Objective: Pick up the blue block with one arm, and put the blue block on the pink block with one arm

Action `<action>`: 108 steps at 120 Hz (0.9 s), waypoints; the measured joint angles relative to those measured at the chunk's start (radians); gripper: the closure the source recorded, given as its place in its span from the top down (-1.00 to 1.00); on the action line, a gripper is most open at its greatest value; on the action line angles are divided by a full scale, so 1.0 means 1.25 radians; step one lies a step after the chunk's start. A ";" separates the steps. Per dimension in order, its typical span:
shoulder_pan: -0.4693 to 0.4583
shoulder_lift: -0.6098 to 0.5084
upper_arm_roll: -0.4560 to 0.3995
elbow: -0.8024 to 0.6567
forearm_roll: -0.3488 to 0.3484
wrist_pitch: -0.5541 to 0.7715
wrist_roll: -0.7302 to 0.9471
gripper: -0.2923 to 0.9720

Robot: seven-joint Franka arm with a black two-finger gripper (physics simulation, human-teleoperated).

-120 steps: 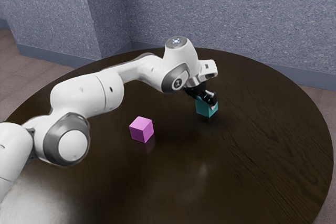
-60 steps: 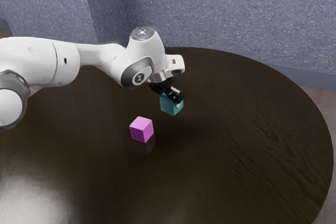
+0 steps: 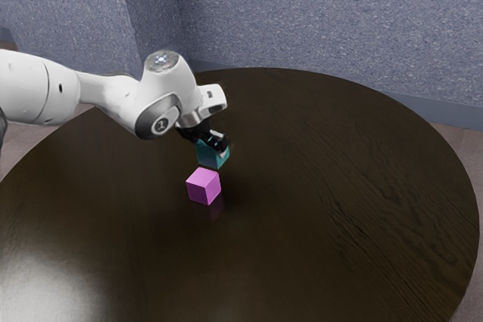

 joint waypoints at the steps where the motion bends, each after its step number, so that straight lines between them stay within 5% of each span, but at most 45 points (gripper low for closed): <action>1: 0.003 0.000 0.000 -0.002 0.000 0.001 -0.001 -0.08; 108: 0.048 -0.059 -0.028 -0.109 0.016 0.028 -0.001 -0.08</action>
